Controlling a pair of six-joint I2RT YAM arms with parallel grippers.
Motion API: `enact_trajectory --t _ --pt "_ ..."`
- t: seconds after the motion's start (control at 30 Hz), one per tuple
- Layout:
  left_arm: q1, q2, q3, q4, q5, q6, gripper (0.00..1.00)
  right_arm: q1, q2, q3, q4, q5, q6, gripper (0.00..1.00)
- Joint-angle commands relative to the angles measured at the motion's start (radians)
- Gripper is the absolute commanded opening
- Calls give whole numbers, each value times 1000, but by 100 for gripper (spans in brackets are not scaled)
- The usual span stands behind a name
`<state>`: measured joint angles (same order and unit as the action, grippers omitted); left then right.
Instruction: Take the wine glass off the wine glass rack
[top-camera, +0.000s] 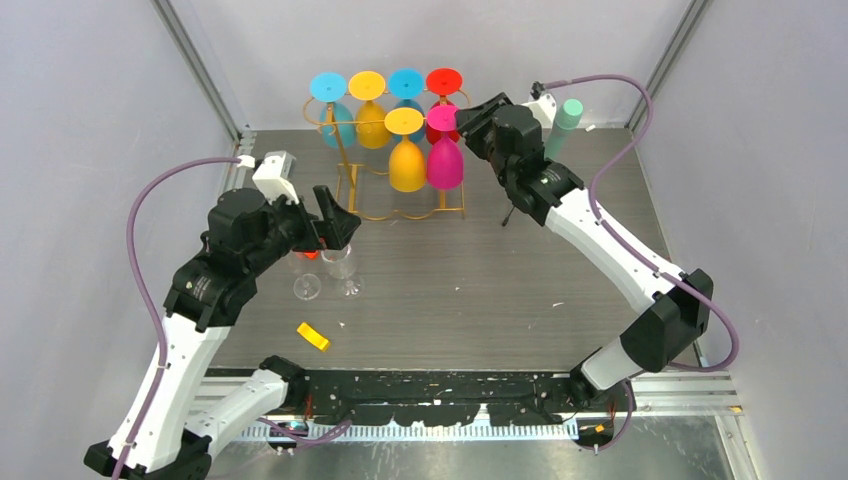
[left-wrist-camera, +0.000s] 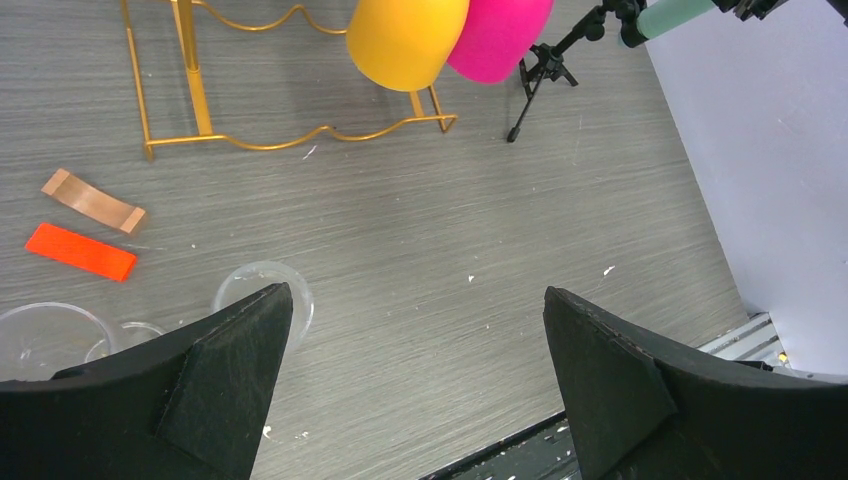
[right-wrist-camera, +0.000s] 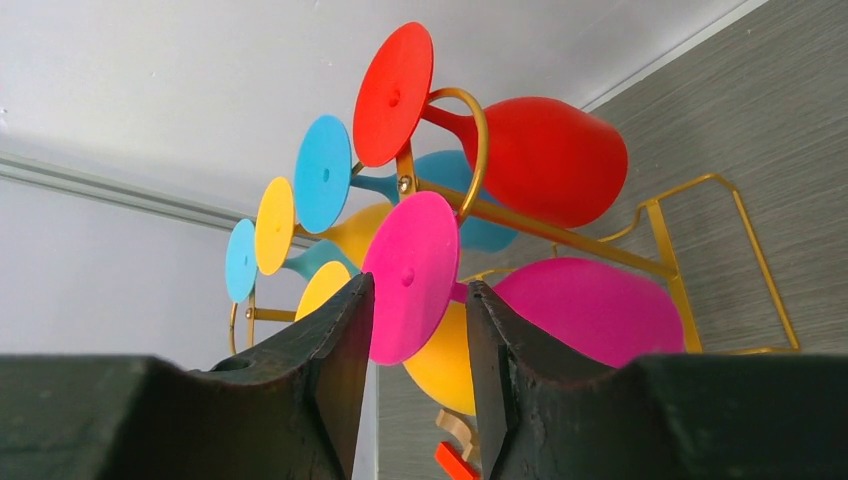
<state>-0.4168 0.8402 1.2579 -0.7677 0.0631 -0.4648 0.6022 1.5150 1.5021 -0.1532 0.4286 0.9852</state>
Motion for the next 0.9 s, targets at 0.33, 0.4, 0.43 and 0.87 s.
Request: enact_trajectory --t 0.33,0.4,0.43,0.87 --pt "4 -10 5 15 -12 -4 100 -18 57 78 -11 -16 15 37" --pt "4 -12 5 14 -14 -4 100 -19 63 79 -3 -19 12 33" --pt "4 -13 5 12 -15 -5 100 -18 66 83 0 -21 10 30" --pt "4 -22 6 -2 -26 0 100 -18 93 78 69 -18 16 22"
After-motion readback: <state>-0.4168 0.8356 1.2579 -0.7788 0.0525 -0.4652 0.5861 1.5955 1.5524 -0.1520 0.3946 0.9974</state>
